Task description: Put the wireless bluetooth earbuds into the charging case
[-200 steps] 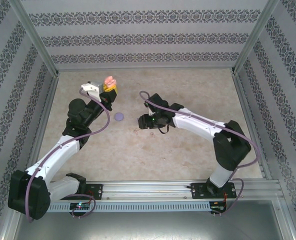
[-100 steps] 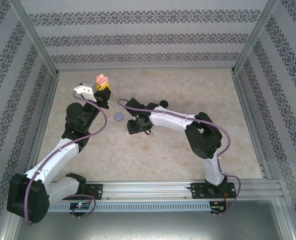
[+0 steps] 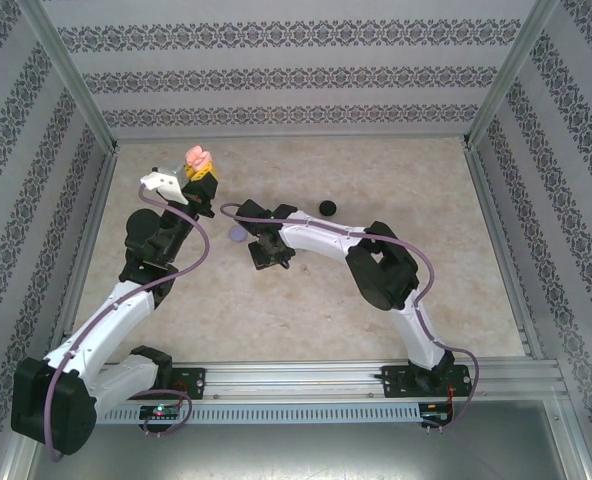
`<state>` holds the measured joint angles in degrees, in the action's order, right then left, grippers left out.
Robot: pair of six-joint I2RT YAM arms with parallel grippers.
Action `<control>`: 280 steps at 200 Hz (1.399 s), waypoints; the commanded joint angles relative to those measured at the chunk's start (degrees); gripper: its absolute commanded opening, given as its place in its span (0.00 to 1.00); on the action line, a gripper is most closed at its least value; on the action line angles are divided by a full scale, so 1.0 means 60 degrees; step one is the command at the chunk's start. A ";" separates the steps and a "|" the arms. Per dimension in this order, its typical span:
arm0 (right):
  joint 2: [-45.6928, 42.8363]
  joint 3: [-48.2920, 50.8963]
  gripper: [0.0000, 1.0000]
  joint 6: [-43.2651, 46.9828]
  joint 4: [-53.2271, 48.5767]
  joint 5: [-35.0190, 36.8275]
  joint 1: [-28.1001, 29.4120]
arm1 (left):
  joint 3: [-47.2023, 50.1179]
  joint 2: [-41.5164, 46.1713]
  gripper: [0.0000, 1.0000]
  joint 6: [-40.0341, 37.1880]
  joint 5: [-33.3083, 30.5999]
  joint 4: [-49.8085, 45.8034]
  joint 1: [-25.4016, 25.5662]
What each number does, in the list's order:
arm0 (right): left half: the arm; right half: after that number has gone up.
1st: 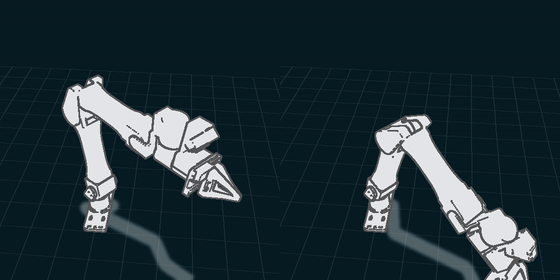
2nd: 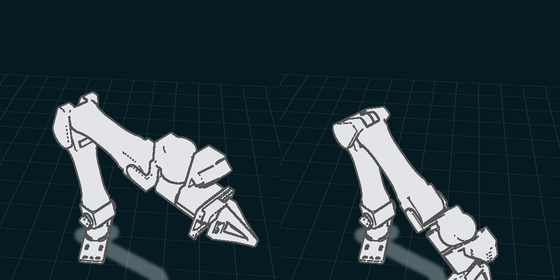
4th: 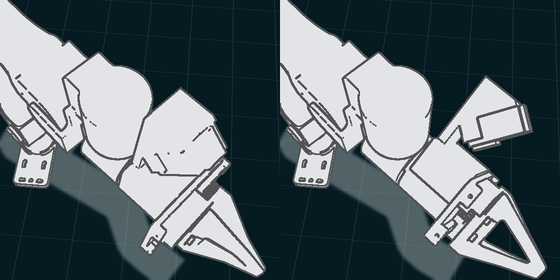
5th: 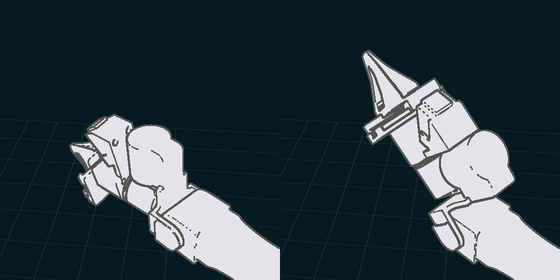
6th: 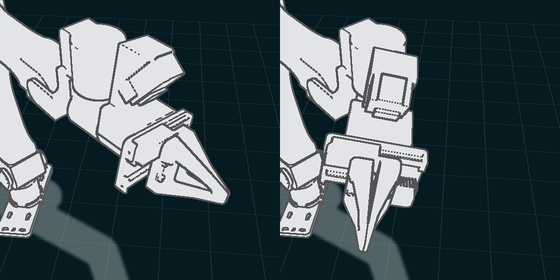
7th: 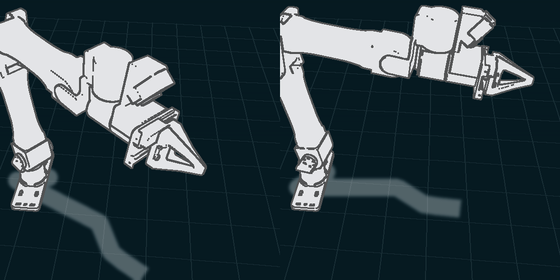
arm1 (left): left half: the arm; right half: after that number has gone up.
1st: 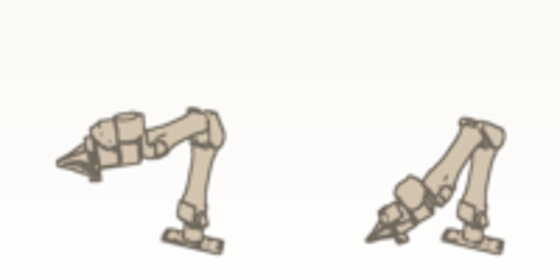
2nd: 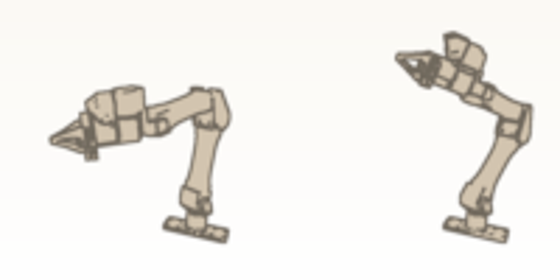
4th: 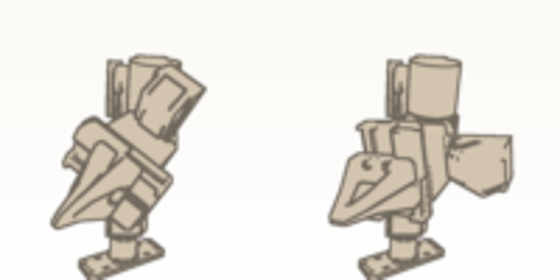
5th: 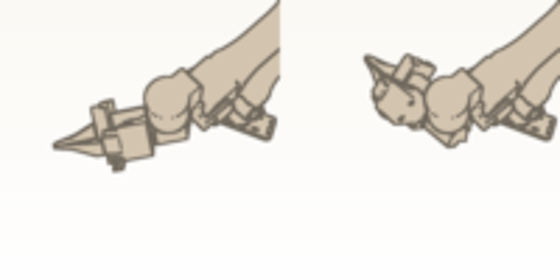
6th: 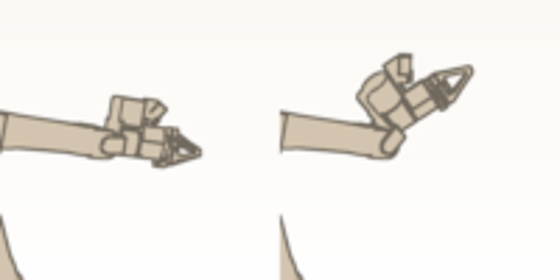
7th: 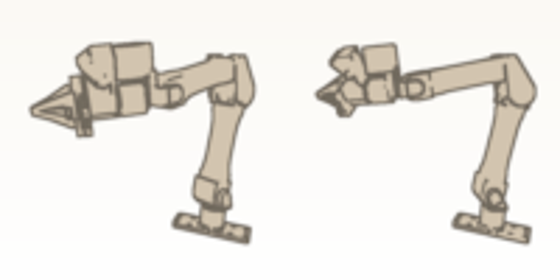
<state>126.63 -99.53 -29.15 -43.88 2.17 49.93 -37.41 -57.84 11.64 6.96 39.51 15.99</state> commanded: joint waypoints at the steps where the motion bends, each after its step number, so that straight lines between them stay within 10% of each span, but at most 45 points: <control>1: 0.0302 -0.0429 0.41 0.0149 -0.0492 0.0329 0.0110 | -0.0186 0.0244 0.00 -0.0050 -0.0117 0.0447 -0.0086; 280: 0.0260 -0.0121 0.16 0.0232 -0.0093 0.0340 0.0111 | -0.0118 0.0295 0.00 -0.0046 0.0220 0.0256 -0.0074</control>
<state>129.47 -101.82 -28.14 -45.58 3.84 50.13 -37.41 -56.84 11.62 7.07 39.48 16.01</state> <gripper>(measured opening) 0.161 0.193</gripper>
